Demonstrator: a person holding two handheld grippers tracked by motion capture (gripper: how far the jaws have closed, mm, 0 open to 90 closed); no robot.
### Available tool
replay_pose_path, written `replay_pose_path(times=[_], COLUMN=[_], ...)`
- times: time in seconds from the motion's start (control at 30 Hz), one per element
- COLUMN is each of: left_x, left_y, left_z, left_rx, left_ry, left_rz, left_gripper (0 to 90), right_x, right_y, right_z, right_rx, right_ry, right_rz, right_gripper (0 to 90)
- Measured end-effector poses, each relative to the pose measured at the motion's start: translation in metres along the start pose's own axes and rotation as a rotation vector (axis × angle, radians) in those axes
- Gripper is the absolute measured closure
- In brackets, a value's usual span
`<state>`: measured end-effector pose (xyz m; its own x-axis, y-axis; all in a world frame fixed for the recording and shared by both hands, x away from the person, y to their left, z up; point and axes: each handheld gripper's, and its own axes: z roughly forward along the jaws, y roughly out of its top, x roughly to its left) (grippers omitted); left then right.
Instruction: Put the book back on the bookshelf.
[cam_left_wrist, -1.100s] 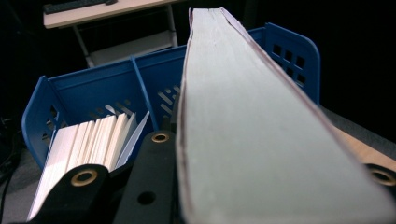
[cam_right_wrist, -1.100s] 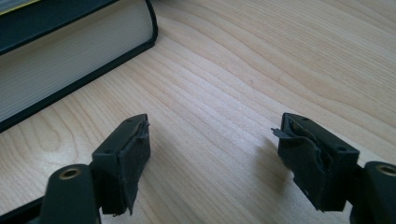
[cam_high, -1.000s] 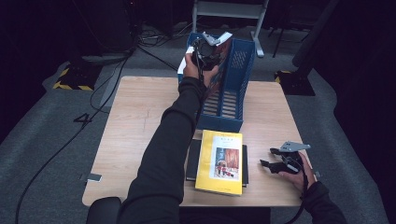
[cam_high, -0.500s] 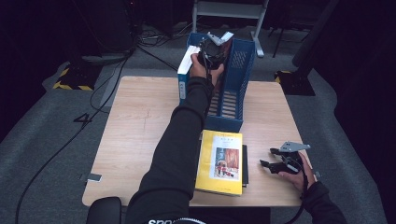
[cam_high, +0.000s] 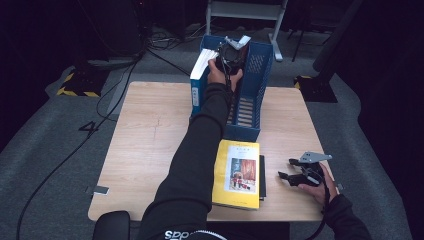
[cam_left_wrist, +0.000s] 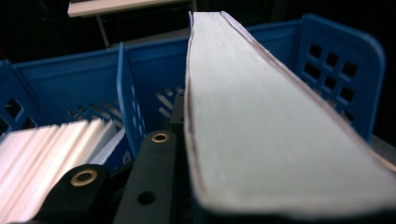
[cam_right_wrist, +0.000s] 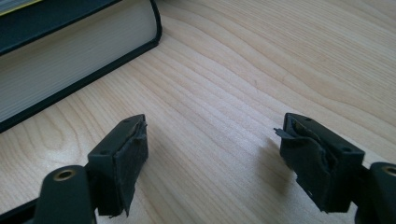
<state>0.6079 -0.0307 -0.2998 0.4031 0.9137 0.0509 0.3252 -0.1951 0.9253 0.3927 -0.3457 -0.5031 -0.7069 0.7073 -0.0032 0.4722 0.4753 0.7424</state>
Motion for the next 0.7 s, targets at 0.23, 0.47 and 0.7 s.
replay_pose_path(times=[0.23, 0.47, 0.7], left_x=[0.000, 0.001, 0.003], left_y=[-0.017, -0.036, -0.043], left_z=[0.006, 0.011, 0.004], left_rx=[-0.007, -0.006, 0.004], left_ry=[-0.021, -0.037, -0.059], left_rz=[-0.047, -0.064, -0.031], left_gripper=[73.5, 73.5, 73.1], right_x=[0.000, 0.000, 0.001], right_y=[0.000, 0.000, 0.000], right_z=[0.000, 0.000, 0.000], right_rx=[0.002, 0.003, 0.003], right_ry=[0.002, 0.003, 0.004], right_rz=[-0.004, -0.008, -0.007], right_gripper=[23.5, 23.5, 23.4])
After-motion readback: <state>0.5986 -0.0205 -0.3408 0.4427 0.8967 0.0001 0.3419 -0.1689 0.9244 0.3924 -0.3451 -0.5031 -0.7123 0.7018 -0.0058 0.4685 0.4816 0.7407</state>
